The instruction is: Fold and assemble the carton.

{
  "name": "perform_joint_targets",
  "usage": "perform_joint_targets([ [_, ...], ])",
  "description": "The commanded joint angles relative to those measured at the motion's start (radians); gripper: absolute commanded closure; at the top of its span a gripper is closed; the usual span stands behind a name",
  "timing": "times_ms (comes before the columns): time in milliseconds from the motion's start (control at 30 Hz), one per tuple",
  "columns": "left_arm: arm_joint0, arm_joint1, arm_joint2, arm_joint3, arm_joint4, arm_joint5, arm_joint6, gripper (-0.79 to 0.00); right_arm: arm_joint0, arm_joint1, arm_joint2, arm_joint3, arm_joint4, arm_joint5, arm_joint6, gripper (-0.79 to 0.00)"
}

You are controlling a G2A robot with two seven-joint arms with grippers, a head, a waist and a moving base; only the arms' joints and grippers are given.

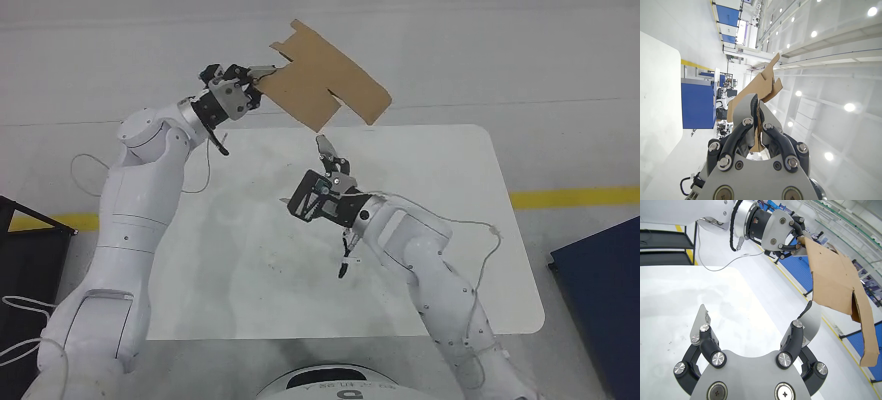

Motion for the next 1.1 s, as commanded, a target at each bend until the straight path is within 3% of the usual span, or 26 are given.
perform_joint_targets([
  [0, -0.01, -0.005, 0.016, 0.031, -0.014, 0.001, -0.006, 0.0, -0.018, 0.001, 0.008, 0.004, -0.054, 0.096, 0.031, -0.785],
  [133, -0.011, -0.008, 0.017, 0.072, -0.036, -0.003, -0.017, 0.0, -0.003, -0.006, -0.01, 0.043, -0.094, 0.212, 0.11, -0.72],
  [233, 0.001, -0.006, 0.023, 0.08, -0.028, 0.012, -0.043, 0.0, 0.013, -0.01, -0.019, 0.062, -0.083, 0.238, 0.123, -0.637],
  [400, 0.025, 0.005, 0.029, 0.083, 0.025, 0.05, -0.081, 0.0, 0.031, -0.013, -0.026, 0.079, -0.089, 0.284, 0.126, -0.606],
  [500, 0.045, 0.014, 0.02, 0.075, 0.048, 0.063, -0.095, 0.0, 0.026, -0.012, -0.027, 0.073, -0.115, 0.311, 0.113, -0.539],
  [767, 0.089, 0.041, -0.021, 0.035, 0.096, 0.106, -0.125, 0.0, 0.009, -0.006, -0.027, 0.056, -0.161, 0.311, 0.119, -0.557],
  [1067, 0.108, 0.05, -0.007, 0.0, 0.121, 0.142, -0.152, 0.0, 0.016, -0.003, -0.035, 0.061, -0.191, 0.287, 0.116, -0.582],
])
